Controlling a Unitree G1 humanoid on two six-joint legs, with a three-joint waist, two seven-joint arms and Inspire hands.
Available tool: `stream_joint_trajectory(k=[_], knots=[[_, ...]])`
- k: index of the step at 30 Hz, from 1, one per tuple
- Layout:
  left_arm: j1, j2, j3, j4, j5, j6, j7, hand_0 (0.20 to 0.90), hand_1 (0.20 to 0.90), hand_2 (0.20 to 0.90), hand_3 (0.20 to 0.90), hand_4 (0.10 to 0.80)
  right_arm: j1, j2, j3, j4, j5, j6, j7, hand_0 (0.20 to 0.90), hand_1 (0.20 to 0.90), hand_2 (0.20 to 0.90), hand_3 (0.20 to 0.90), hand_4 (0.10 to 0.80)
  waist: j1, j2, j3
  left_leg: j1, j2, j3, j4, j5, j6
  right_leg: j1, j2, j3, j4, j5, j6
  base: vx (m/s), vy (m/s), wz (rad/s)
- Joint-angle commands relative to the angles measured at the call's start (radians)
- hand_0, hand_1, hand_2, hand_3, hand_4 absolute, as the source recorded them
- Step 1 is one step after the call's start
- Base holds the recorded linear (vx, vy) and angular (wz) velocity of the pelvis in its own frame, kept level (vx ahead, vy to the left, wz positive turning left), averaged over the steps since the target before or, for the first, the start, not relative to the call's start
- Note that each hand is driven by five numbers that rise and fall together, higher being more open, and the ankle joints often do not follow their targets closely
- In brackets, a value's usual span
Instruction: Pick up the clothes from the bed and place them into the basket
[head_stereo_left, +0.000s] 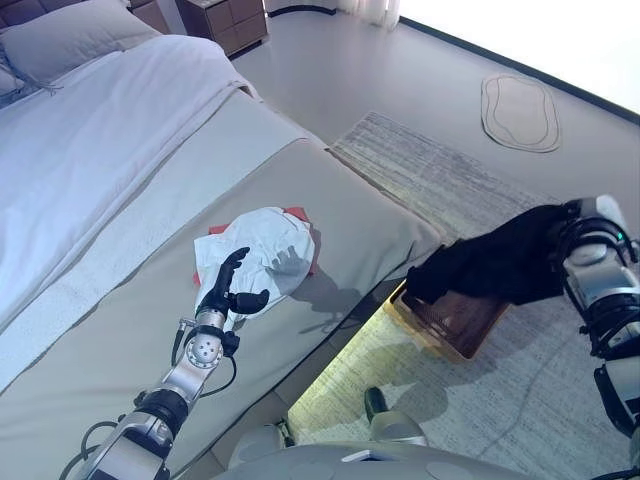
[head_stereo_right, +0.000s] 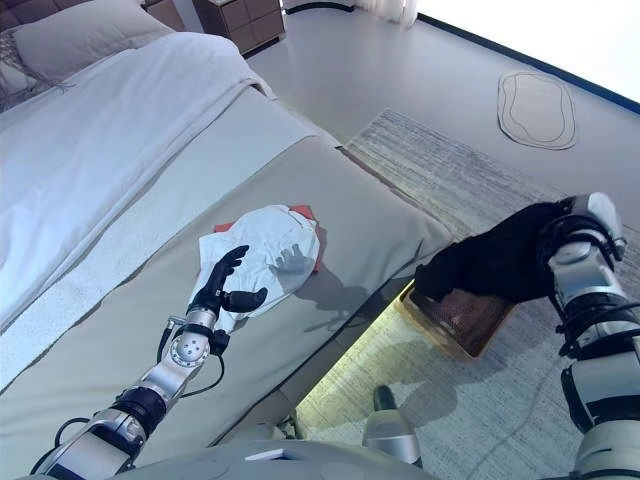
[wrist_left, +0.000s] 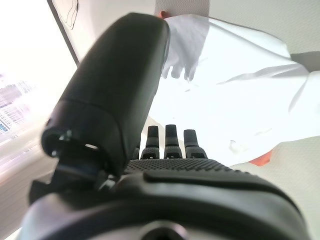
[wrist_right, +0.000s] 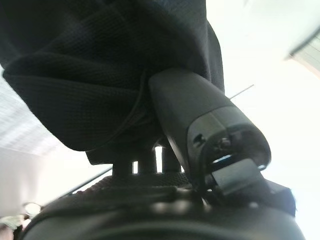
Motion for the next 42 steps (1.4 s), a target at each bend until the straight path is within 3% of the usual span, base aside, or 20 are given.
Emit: stream_joint_trajectory(k=[1, 19, 20, 21, 34, 42], knots=[[-0.08, 0.014, 0.023, -0.015, 0.042, -0.067, 0.046, 0.9, 0.9, 0.9, 0.9, 0.8, -0.129, -0.104, -0.055, 0.028, -0.065, -0.058, -0.08, 0.3, 0.3, 0.3, 0.2, 0.1, 0.018, -0.007, -0.07, 0.097, 0.042, -0.019, 0.007, -0.152, -0.055, -0.055, 0.007, -0.013, 0.018, 0.031, -0.017, -0.043, -0.019, -0.03], [-0.078, 0.02, -0.017, -0.055, 0.019, -0.081, 0.023, 0.9, 0.9, 0.9, 0.9, 0.8, -0.171, -0.078, -0.02, 0.178, -0.087, -0.176, -0.018, 0.3, 0.3, 0.3, 0.2, 0.1, 0.04, 0.059, -0.027, 0.07, 0.024, -0.043, 0.007, -0.144, -0.059, -0.079, 0.0, -0.015, 0.016, 0.028, -0.024, -0.005, -0.012, -0.02], [-0.081, 0.02, -0.022, -0.054, 0.014, -0.083, 0.025, 0.9, 0.9, 0.9, 0.9, 0.8, -0.176, -0.076, -0.015, 0.182, -0.082, -0.192, -0.011, 0.759, 0.759, 0.759, 0.735, 0.635, 0.041, 0.063, -0.022, 0.067, 0.023, -0.046, 0.007, -0.143, -0.059, -0.082, -0.001, -0.016, 0.016, 0.029, -0.025, 0.0, 0.0, 0.0], [-0.083, 0.02, -0.024, -0.052, 0.011, -0.084, 0.025, 0.9, 0.9, 0.9, 0.9, 0.8, -0.18, -0.075, -0.012, 0.183, -0.086, -0.2, 0.004, 0.9, 0.9, 0.9, 0.9, 0.8, 0.042, 0.065, -0.02, 0.066, 0.022, -0.047, 0.007, -0.142, -0.06, -0.084, -0.001, -0.017, 0.016, 0.03, -0.025, 0.0, 0.0, 0.0], [-0.074, 0.028, -0.017, -0.055, 0.013, -0.086, 0.018, 0.9, 0.9, 0.9, 0.9, 0.8, -0.112, -0.033, -0.015, 0.185, -0.112, -0.138, 0.023, 0.9, 0.9, 0.9, 0.9, 0.8, 0.051, 0.055, -0.024, 0.064, 0.025, -0.056, 0.007, -0.141, -0.06, -0.075, 0.0, -0.028, 0.009, 0.028, -0.026, 0.012, -0.015, 0.04], [-0.063, 0.029, -0.012, -0.046, 0.014, -0.093, 0.012, 0.9, 0.9, 0.9, 0.9, 0.8, -0.106, -0.025, -0.015, 0.202, -0.125, -0.154, 0.015, 0.9, 0.9, 0.9, 0.9, 0.8, 0.059, 0.048, -0.031, 0.071, 0.03, -0.058, 0.007, -0.14, -0.058, -0.065, 0.002, -0.031, 0.009, 0.027, -0.028, 0.0, 0.0, 0.0]])
